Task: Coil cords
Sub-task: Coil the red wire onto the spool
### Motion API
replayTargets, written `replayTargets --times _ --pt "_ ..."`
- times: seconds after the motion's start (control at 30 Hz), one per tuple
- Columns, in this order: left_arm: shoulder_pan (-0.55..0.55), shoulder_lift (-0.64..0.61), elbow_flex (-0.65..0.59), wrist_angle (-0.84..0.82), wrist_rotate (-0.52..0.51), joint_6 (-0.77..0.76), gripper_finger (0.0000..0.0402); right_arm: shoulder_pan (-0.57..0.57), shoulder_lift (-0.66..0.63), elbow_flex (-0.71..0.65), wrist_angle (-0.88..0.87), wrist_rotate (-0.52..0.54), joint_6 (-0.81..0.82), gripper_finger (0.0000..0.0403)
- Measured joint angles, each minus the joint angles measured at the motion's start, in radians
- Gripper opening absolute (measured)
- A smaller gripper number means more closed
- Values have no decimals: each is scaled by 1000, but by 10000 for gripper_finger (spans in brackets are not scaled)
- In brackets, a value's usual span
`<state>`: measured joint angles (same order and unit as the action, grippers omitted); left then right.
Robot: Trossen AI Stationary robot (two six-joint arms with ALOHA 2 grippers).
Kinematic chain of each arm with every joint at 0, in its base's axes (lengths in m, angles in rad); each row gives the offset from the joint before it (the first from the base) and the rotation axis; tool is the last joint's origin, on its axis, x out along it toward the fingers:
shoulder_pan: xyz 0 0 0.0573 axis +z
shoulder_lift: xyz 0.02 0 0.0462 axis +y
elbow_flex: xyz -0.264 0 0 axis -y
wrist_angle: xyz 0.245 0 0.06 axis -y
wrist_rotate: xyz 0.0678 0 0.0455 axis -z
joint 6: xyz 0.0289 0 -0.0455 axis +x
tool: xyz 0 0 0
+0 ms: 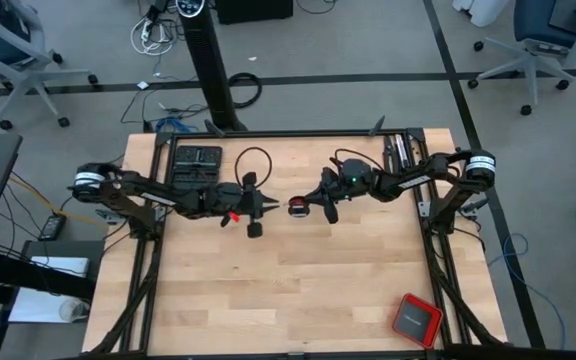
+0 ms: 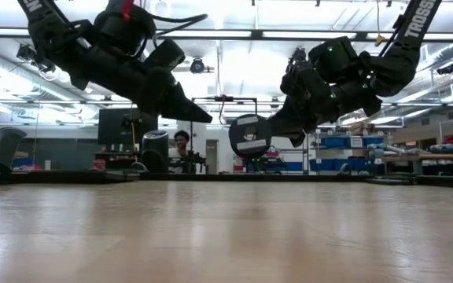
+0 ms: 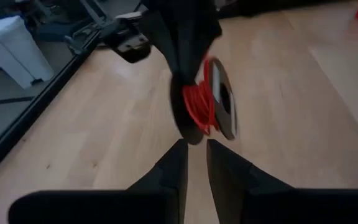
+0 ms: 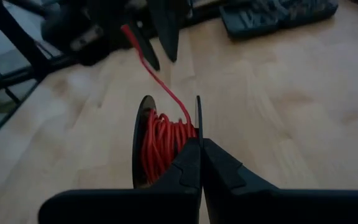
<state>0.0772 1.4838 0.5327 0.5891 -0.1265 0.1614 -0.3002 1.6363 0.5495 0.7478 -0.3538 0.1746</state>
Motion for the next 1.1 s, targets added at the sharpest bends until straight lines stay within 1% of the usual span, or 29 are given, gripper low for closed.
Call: replayTargets --times 0.23,0.33,0.6,0.7,0.8,0.97,1.1 --pt "0 0 0 45 1 -66 63 15 0 0 -26 40 -23 0" --pt "0 0 0 85 40 -89 63 24 0 0 -39 70 -39 0" --pt "0 1 0 112 49 -122 63 26 0 0 -39 89 -46 0" --pt "0 1 0 127 50 -139 63 26 0 0 -39 93 -46 0" --pt "0 2 0 129 43 -142 63 35 0 0 -34 112 -47 0" --pt "-1 13 0 181 28 -159 63 60 1 25 -37 151 -72 0" --pt "-1 26 0 178 23 -165 63 66 1 39 -45 155 -81 0"
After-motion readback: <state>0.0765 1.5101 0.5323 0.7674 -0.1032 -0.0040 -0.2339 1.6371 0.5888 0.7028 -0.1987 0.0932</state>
